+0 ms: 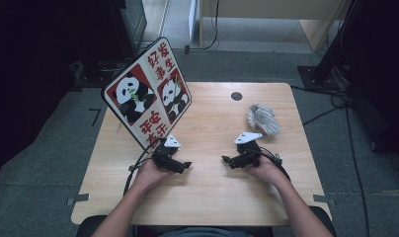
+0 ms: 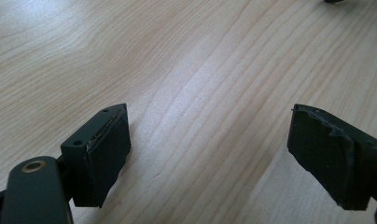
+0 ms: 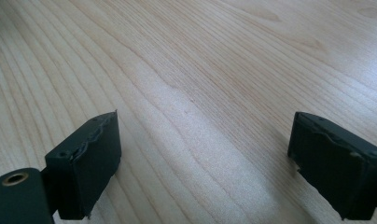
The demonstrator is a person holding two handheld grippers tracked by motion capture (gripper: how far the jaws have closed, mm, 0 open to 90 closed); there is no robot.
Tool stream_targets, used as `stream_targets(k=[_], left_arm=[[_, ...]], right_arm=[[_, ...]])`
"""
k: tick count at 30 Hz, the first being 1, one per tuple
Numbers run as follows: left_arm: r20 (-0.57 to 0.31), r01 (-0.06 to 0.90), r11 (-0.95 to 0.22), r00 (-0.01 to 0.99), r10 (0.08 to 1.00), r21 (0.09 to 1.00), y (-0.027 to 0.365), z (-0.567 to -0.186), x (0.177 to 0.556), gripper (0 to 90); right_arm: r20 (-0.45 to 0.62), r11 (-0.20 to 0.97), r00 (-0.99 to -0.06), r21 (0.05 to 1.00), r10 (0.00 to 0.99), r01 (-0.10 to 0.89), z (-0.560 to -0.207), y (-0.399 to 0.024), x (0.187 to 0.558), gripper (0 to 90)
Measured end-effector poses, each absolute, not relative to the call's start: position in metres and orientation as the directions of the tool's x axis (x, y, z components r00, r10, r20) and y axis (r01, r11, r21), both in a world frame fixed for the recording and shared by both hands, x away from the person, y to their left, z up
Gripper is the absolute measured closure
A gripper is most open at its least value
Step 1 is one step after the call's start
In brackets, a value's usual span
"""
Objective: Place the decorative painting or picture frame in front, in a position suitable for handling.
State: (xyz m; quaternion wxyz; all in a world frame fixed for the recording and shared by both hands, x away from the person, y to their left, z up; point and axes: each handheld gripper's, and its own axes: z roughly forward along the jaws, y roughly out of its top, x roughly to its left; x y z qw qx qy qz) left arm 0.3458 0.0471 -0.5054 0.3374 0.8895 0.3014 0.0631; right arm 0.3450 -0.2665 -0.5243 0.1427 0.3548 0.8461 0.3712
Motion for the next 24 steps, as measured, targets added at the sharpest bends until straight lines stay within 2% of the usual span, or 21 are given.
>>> stream_targets(k=[4, 9, 18, 19, 20, 24], left_arm=[[-0.115, 0.479, -0.582, 0.827, 0.550, 0.657, 0.050, -0.500, 0.343, 14.5], [-0.102, 0.467, -0.608, 0.838, 0.535, 0.643, 0.051, -0.498, 0.341, 14.6], [-0.119, 0.470, -0.587, 0.836, 0.536, 0.659, 0.060, -0.489, 0.339, 16.1], [-0.122, 0.471, -0.582, 0.835, 0.537, 0.663, 0.062, -0.488, 0.338, 16.6], [-0.130, 0.471, -0.569, 0.834, 0.536, 0.674, 0.066, -0.485, 0.337, 21.2], [-0.136, 0.473, -0.553, 0.830, 0.541, 0.687, 0.071, -0.480, 0.336, 21.8]], right_arm=[[0.022, 0.473, -0.708, 0.729, 0.706, 0.494, -0.524, -0.267, 0.345, 9.6], [0.022, 0.473, -0.707, 0.729, 0.706, 0.495, -0.524, -0.267, 0.345, 9.6], [0.022, 0.473, -0.707, 0.729, 0.706, 0.494, -0.524, -0.267, 0.345, 9.6], [0.022, 0.473, -0.707, 0.729, 0.706, 0.494, -0.524, -0.267, 0.345, 9.6], [0.021, 0.473, -0.707, 0.729, 0.707, 0.495, -0.524, -0.267, 0.345, 9.6], [0.022, 0.472, -0.705, 0.729, 0.709, 0.497, -0.524, -0.267, 0.345, 9.6]])
